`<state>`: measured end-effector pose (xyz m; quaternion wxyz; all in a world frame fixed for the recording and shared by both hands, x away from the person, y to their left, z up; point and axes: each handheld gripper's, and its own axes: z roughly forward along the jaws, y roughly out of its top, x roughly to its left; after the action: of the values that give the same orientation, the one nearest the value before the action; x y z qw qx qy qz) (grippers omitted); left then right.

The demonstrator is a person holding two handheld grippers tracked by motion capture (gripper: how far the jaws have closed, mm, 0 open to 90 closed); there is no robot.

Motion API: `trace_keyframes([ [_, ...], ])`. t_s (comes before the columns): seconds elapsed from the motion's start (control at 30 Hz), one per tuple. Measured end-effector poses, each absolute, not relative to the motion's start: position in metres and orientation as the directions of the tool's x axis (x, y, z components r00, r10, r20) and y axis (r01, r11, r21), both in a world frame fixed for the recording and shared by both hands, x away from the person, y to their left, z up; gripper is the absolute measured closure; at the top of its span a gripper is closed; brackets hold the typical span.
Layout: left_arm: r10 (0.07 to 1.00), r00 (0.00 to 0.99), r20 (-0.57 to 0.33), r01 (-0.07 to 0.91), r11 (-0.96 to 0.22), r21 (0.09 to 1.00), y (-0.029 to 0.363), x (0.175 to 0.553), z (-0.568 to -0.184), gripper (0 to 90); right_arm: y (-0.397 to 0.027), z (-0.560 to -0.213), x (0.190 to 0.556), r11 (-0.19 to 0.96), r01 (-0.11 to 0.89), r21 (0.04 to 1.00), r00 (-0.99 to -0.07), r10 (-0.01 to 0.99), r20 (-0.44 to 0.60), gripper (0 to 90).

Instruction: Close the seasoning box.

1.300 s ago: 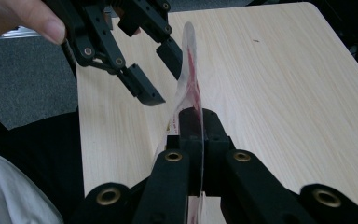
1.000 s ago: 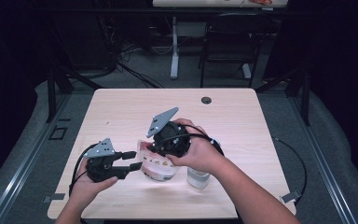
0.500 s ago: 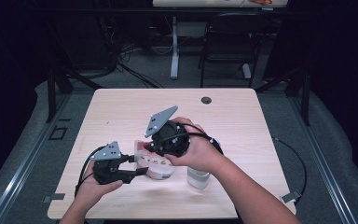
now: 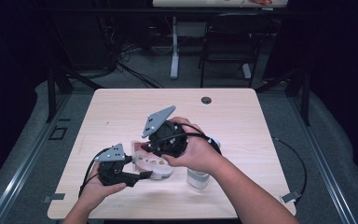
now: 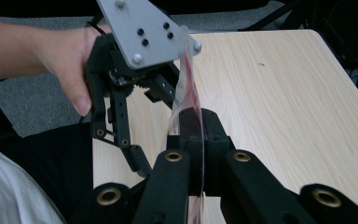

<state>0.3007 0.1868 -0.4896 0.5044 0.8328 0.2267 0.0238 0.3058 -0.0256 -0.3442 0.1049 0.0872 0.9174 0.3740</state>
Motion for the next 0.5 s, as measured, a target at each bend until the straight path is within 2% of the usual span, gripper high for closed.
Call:
trace_keyframes([
  [0.5, 0.368, 0.911, -0.185, 0.341, -0.423, 0.840, 0.176, 0.304, -0.511, 32.8, -0.023, -0.345, 0.304, 0.701, 0.079, 0.709, -0.965, 0.233, -0.123, 90.0],
])
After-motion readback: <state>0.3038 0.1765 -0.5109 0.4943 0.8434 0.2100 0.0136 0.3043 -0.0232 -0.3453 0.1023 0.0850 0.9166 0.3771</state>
